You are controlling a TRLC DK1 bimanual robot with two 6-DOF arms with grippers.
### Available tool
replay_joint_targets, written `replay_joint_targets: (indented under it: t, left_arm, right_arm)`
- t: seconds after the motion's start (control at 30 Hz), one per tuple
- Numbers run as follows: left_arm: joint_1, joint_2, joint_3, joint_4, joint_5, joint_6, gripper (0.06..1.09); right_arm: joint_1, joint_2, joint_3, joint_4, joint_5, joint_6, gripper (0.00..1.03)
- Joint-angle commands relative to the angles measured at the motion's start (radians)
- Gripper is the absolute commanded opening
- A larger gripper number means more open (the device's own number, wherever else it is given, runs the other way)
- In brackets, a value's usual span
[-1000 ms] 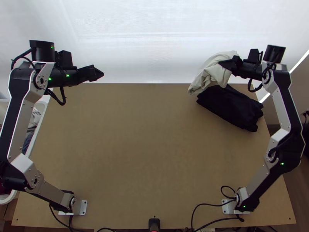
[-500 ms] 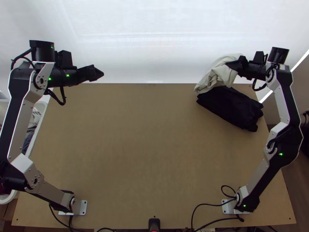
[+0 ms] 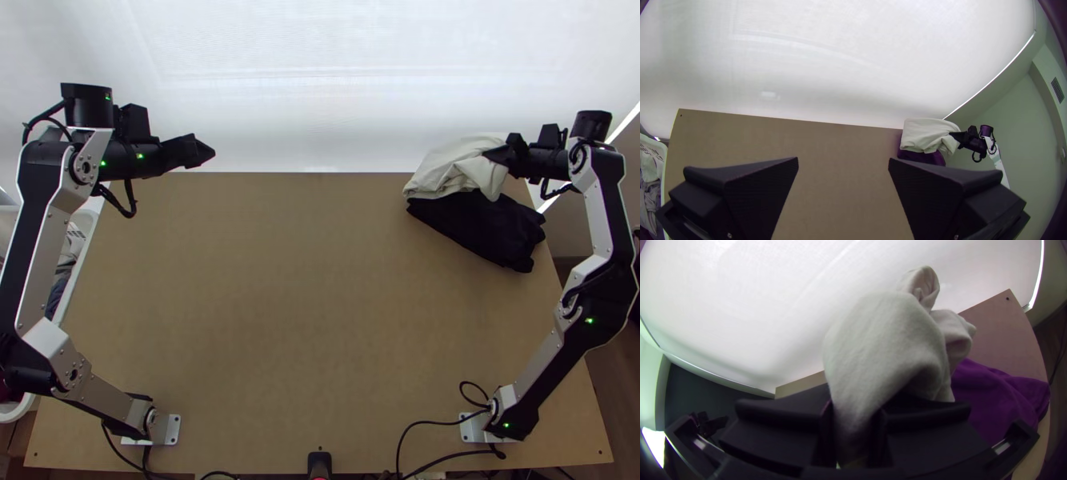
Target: Fold the t-shirt
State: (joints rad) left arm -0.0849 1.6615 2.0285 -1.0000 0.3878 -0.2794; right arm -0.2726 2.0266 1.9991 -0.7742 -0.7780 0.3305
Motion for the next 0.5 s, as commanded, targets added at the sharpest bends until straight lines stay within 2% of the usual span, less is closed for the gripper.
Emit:
replay_joint_targets:
  t: [0.0,0.2,0.47]
  left_arm:
    - [-0.003,-0.006,-0.004,0.011,0.000,0.008,1.04]
    - [-0.006,-0.005,-0.002,0.012,0.000,0.008,1.04]
    - [-0.010,-0.005,-0.001,0.012,0.002,0.008,1.04]
  right_arm:
    - [-0.014,-0.069,-0.060,-0.007,0.028,-0.070,0.03]
    - [-0.030,-0.137,-0.149,-0.007,0.105,-0.130,0.03]
    - [-0.062,-0.256,-0.258,-0.007,0.152,-0.188,0.03]
